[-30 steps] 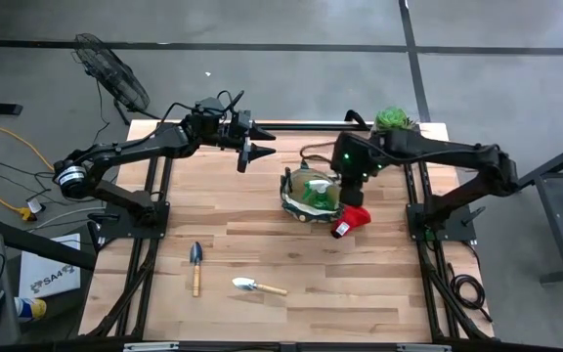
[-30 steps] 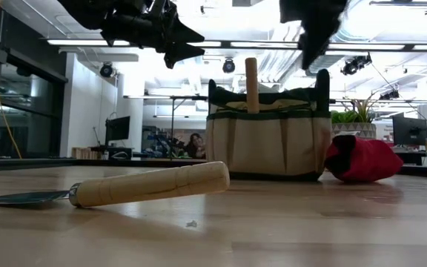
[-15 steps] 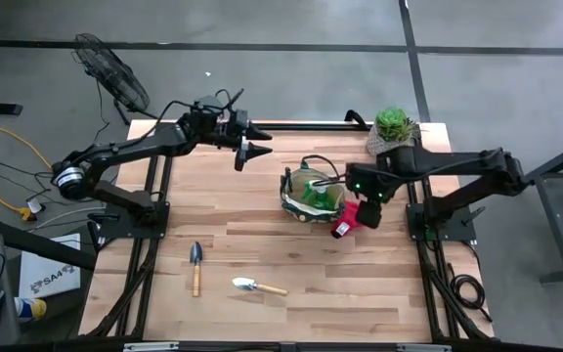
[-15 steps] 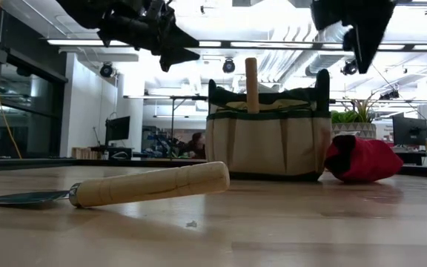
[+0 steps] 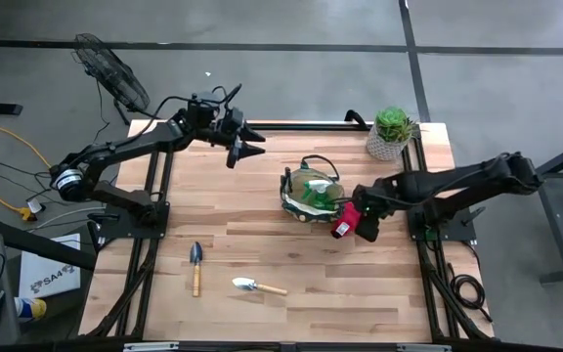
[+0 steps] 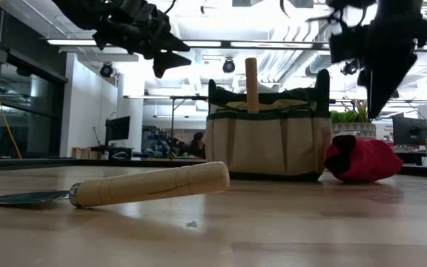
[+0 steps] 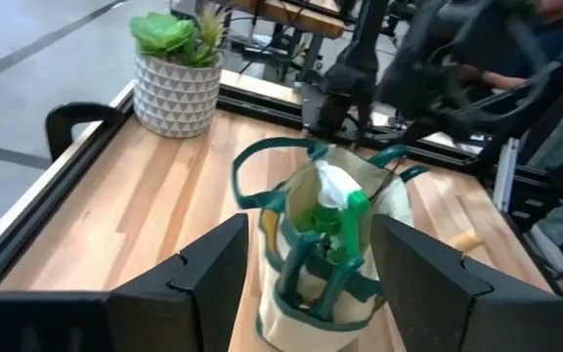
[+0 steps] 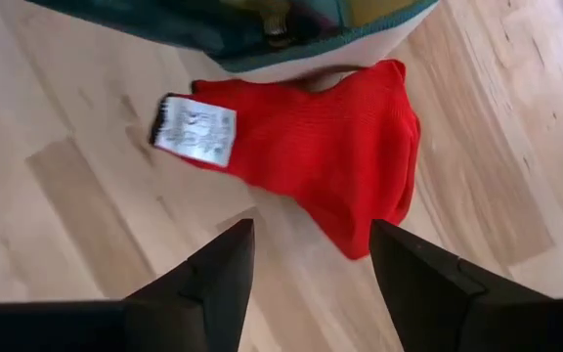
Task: Pick & Place Garden tools in Gardening bag
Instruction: Put the red gloves into the gardening bag
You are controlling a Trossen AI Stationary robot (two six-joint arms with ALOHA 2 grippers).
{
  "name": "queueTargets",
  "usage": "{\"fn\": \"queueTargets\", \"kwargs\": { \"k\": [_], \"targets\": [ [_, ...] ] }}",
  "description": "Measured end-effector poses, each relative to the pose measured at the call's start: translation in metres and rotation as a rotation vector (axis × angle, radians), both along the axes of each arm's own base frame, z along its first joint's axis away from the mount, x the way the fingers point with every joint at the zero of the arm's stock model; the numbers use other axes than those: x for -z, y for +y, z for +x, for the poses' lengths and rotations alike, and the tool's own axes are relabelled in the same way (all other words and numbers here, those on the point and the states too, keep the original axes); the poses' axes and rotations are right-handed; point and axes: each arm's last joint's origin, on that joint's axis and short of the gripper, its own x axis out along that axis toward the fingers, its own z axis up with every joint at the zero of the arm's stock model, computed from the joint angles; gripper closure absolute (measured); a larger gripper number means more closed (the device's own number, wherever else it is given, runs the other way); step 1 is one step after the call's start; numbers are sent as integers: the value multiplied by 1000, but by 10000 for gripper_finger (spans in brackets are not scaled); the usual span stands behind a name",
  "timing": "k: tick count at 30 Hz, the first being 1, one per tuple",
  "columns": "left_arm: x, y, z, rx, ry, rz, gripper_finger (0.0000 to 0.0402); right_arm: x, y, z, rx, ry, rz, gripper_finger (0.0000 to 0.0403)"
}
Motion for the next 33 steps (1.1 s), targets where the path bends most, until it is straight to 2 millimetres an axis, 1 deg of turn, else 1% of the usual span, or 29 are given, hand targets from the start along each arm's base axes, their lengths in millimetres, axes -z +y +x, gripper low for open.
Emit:
{"fn": "queueTargets", "kwargs": {
  "k": [4,8,14,25,27,29,33],
  "targets": [
    [1,-1,0,11,7,-10,190,21,-1,-6,7,35,-35,208],
    [2,-1,-1,14,18,-17,190,34,-3,-11,10,57,-75,208],
    [3,-1,-1,13,28,-24,190,55,-3,-16,-19,47,-53,208],
    [3,-1,-1,10,28,-23,190,73,-3,-18,-14,-2,-67,213],
    [3,-1,-1,10,29,-24,190,76,-3,-19,-8,-14,-66,225],
    [3,-1,-1,10,28,-23,190,76,-3,-18,-7,-20,-65,247],
    [3,-1,-1,9,29,-27,190,76,-3,-17,-8,-35,-63,316]
  ]
}}
